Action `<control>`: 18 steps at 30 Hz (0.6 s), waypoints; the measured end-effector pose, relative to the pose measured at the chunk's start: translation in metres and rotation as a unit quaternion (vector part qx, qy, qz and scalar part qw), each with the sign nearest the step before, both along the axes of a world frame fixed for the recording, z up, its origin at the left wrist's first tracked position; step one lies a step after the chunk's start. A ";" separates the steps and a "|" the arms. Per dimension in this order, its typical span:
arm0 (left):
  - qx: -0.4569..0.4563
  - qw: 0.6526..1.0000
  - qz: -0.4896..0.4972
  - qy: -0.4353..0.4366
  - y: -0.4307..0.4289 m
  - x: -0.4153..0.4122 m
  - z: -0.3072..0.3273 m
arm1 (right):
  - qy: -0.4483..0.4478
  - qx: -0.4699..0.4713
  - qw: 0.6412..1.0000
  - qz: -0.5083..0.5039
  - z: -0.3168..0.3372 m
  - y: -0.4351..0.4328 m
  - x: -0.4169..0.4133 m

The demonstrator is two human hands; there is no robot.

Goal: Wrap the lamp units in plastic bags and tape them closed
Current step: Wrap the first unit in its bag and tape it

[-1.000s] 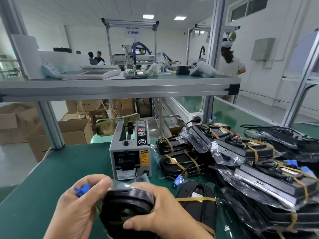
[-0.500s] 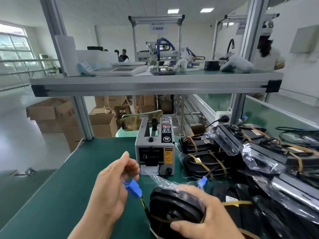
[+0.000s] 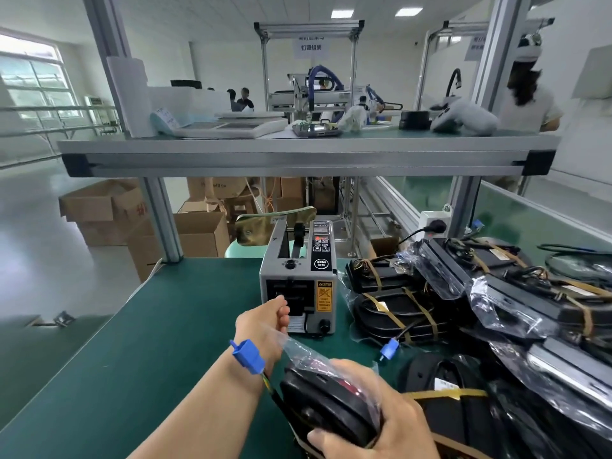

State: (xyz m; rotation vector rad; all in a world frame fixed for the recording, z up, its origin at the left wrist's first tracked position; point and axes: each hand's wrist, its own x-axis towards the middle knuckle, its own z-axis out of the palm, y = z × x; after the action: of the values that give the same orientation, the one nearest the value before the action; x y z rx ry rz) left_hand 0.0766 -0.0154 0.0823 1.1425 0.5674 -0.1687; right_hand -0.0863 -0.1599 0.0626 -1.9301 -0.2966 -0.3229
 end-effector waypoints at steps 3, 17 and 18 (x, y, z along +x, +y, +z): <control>-0.004 1.000 -0.003 0.009 0.000 0.005 -0.001 | 0.003 0.004 1.000 0.006 0.001 0.001 -0.001; -0.054 0.996 0.072 0.017 -0.016 0.022 -0.005 | 0.024 0.017 1.000 -0.005 0.003 0.004 0.000; -0.047 0.996 0.077 0.006 -0.015 0.021 -0.006 | 0.025 0.023 0.999 -0.008 0.003 0.004 -0.001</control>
State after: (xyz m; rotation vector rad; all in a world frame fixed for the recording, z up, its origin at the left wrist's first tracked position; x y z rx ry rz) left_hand 0.0976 -0.0306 0.0768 1.0029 0.6485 -0.0680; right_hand -0.0868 -0.1560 0.0653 -1.8924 -0.2383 -0.2882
